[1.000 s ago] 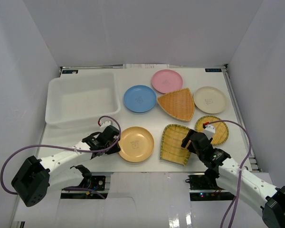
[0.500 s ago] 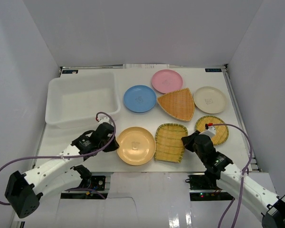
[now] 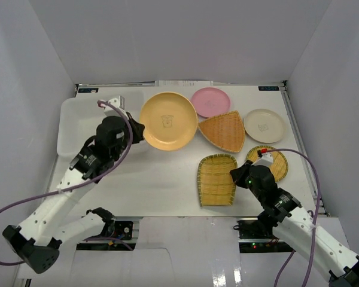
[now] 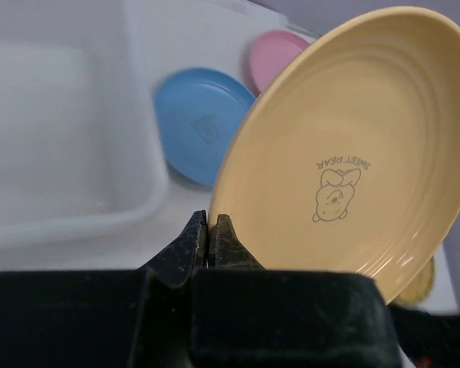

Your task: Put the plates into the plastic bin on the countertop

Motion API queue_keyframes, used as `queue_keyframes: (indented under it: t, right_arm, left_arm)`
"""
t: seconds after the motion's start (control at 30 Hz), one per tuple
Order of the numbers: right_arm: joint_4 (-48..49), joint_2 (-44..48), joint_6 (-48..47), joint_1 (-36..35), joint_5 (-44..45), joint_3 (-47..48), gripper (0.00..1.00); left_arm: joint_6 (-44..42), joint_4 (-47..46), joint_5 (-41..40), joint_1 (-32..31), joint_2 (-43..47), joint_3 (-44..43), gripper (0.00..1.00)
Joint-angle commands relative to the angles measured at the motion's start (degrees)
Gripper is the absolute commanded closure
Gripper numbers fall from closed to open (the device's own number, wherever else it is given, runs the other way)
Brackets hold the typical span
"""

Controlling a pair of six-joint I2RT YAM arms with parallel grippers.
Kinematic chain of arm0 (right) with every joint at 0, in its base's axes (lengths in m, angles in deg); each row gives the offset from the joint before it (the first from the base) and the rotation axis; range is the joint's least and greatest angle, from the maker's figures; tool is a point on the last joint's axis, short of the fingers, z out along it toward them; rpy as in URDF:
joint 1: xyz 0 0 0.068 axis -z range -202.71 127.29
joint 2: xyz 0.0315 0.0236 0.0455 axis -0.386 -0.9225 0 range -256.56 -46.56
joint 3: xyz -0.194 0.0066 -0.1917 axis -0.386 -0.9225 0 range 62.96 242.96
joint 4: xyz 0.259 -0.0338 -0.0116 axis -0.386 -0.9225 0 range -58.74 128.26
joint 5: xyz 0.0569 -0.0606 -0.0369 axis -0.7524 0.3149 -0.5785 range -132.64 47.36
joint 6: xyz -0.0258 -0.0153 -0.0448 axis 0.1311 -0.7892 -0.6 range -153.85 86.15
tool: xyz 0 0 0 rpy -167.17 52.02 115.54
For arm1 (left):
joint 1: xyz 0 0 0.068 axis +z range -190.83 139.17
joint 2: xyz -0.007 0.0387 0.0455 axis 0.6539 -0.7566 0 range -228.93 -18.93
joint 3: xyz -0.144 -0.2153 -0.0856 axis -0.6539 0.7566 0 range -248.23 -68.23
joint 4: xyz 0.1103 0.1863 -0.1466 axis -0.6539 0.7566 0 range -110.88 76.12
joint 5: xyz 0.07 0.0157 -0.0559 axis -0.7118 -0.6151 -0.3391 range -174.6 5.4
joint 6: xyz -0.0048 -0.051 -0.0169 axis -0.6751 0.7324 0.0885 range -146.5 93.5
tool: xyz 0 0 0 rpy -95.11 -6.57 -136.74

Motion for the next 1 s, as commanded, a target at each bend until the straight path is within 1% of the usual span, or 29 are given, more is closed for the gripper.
queue_keyframes:
  t: [0.0,0.03,0.07,0.1,0.13,0.17,0.23,0.27,0.33,0.47,0.5,0.6,0.63,0.7,0.73,0.77,0.8,0.83,0.87,0.9,0.97]
  right_arm:
    - [5.3,-0.1,-3.7,-0.2,-3.6,5.6,0.92]
    - [6.0,-0.5,-5.0,-0.2,-4.2,6.1,0.92]
    - [6.8,-1.2,-5.3,-0.2,-4.8,7.5,0.92]
    - [6.8,-2.5,-5.8,-0.2,-5.6,8.4,0.92]
    - [7.8,-3.2,-6.5,-0.2,-6.2,9.1,0.92]
    - [8.6,-4.1,-6.8,-0.3,-7.8,9.9,0.92]
    - [10.4,-5.0,-7.0,-0.4,-9.5,10.7,0.92]
    - [12.5,-5.4,-7.0,-0.4,-10.3,10.8,0.92]
    - [14.5,-7.0,-6.8,-0.6,-12.2,11.6,0.92]
    - [20.3,-13.9,-7.0,-1.3,-14.1,16.0,0.92]
    - [23.1,-15.5,-7.5,-1.4,-14.9,18.5,0.92]
    - [25.3,-23.2,-9.0,-1.7,-17.5,24.5,0.92]
    - [27.1,-25.0,-9.3,-1.9,-18.0,28.2,0.92]
    - [29.2,-30.0,-9.7,-2.8,-18.1,31.4,0.92]
    - [29.6,-31.6,-10.4,-2.9,-18.0,35.4,0.92]
    - [29.7,-35.3,-10.9,-3.3,-17.9,37.5,0.92]
    - [30.0,-37.3,-11.4,-3.6,-17.2,39.5,0.92]
    - [30.4,-39.0,-12.3,-3.8,-17.2,41.3,0.92]
    - [30.4,-42.6,-12.6,-4.1,-17.3,45.4,0.92]
    - [30.4,-44.4,-13.0,-4.4,-17.2,47.4,0.92]
    - [31.0,-49.2,-13.5,-5.1,-16.9,52.5,0.92]
  left_arm:
    - [-4.8,-7.3,4.2,15.0,-5.6,-0.3,1.0]
    - [-4.3,-8.4,8.9,19.8,-7.1,0.0,1.0]
    - [-3.6,-9.2,12.5,28.3,-8.7,0.4,1.0]
    - [-2.8,-9.8,15.3,31.9,-12.0,0.2,1.0]
    - [-2.5,-9.9,18.9,34.4,-13.4,0.1,1.0]
    - [-2.6,-10.7,18.3,37.2,-14.3,0.0,1.0]
    - [-3.5,-11.5,15.2,38.4,-16.2,0.3,1.0]
    - [-3.4,-11.6,14.8,41.4,-16.9,0.4,1.0]
    - [-3.1,-12.2,13.9,43.3,-18.0,1.5,1.0]
    - [-4.4,-12.4,11.2,44.1,-23.3,1.9,1.0]
    - [-4.6,-12.2,10.9,44.2,-24.6,1.7,1.0]
    - [-4.5,-12.2,9.4,44.2,-28.1,1.8,1.0]
    - [-4.1,-12.3,8.9,44.1,-28.4,2.4,1.0]
    - [-4.0,-13.4,9.5,44.2,-29.0,2.9,0.94]
    - [-4.0,-13.5,9.6,44.1,-29.3,2.6,0.92]
    - [-3.9,-13.5,9.7,44.2,-29.6,2.4,0.84]
    - [-3.9,-13.4,10.7,44.2,-29.9,2.2,0.8]
    - [-4.1,-13.5,11.3,44.1,-30.0,1.9,0.77]
    - [-4.2,-13.5,11.8,44.2,-30.0,1.7,0.76]
    - [-4.2,-13.5,12.4,44.1,-29.6,1.8,0.66]
    - [-4.5,-13.9,12.8,44.2,-28.7,2.1,0.53]
